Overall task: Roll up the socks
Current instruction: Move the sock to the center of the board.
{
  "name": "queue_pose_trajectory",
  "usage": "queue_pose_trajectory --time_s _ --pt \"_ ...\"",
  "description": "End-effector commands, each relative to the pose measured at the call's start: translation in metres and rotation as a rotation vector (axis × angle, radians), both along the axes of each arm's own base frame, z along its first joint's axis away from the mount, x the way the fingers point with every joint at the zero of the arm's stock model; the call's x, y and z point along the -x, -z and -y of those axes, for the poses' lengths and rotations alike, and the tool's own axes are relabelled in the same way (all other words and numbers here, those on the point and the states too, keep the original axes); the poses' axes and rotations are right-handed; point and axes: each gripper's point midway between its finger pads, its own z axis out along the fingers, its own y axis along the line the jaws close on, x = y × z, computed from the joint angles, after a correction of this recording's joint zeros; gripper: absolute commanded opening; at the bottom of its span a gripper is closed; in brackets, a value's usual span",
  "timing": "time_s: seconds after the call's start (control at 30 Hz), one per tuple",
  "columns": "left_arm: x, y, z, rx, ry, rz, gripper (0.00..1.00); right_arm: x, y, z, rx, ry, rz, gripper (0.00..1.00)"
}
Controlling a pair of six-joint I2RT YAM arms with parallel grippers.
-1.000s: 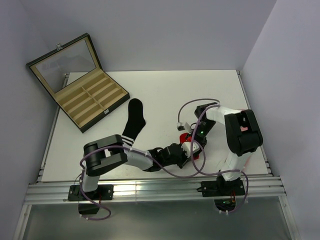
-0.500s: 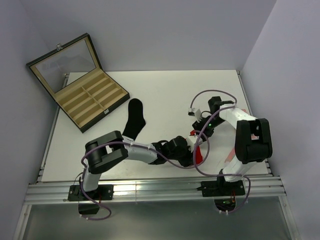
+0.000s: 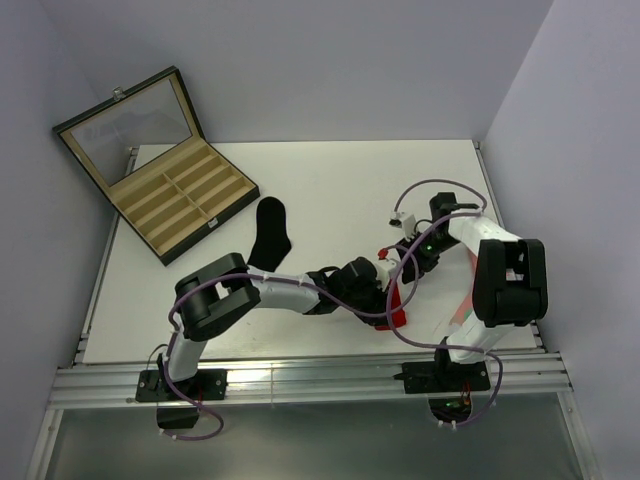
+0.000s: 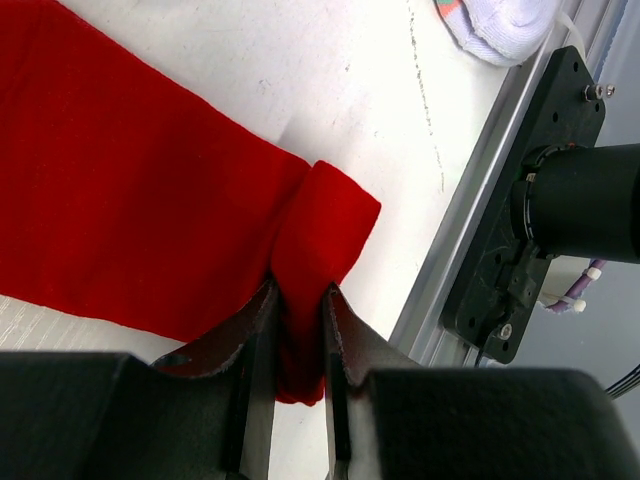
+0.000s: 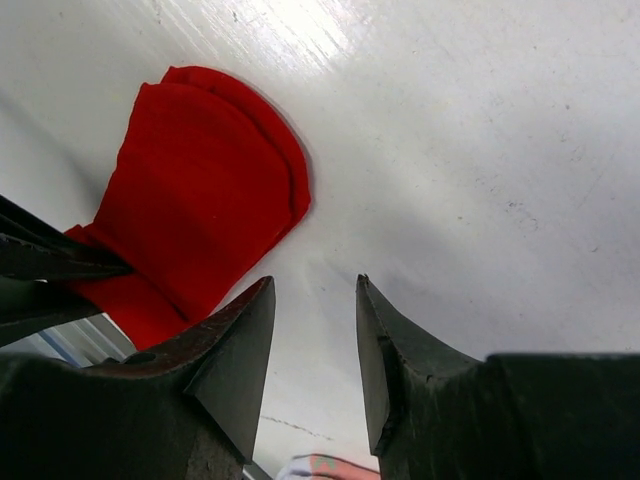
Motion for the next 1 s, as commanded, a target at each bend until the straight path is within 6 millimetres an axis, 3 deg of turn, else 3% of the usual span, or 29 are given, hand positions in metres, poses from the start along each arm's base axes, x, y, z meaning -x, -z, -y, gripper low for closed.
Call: queue_pose_trajectory --time_s 0.0,0.43,0.8,0.97 --pt "0.012 0.044 -0.028 -0.174 -0.011 -0.083 0.09 -0.014 -0.001 -0.001 0.016 0.015 0.017 0.46" --pt "0.012 0.046 -0.028 -0.156 -0.011 -0.081 0.09 -0.019 0.015 -0.026 0.005 -0.027 -0.064 0.48" --pt "0.012 0.048 -0.027 -0.155 -0.005 -0.084 0.09 -0.008 0.031 -0.030 0.056 -0.056 -0.083 0.48" --pt "0.012 0.050 -0.030 -0.159 -0.010 -0.089 0.09 -0.004 0.035 -0.031 0.066 -0.070 -0.096 0.44"
